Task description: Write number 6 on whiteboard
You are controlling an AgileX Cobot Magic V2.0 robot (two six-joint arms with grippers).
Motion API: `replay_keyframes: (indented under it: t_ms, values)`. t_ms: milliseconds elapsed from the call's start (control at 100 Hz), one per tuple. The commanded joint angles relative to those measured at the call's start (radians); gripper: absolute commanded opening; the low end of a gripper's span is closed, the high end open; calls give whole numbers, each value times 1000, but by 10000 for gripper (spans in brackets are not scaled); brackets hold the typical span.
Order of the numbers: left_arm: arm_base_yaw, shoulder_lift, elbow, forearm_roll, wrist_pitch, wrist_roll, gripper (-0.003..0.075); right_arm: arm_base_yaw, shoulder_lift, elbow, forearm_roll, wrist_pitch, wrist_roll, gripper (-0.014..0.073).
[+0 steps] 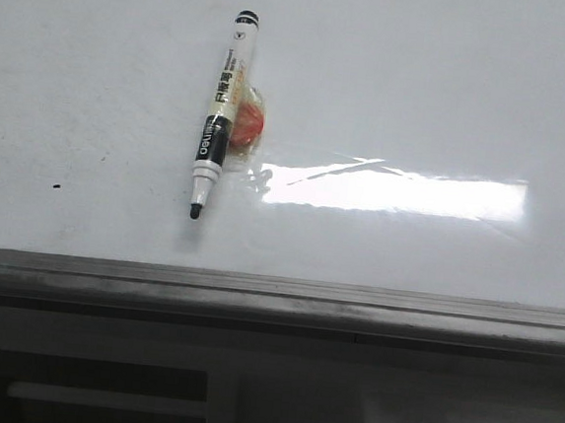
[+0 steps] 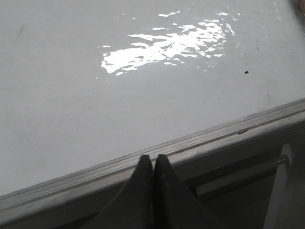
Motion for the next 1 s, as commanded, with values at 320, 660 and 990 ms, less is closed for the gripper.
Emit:
replay_keyframes:
  t_ms: [320,660,990]
  values:
    - [3,-30,43,-7,-69,-10,-19,-1,-17,27,-6,-25,-3,-54]
    - [3,-30,43,-7,-69,-10,-19,-1,-17,27,-6,-25,-3,-54]
    - [3,-30,43,-6,-69,-10,-19,-1,-17,27,-110,-78,-3,-54]
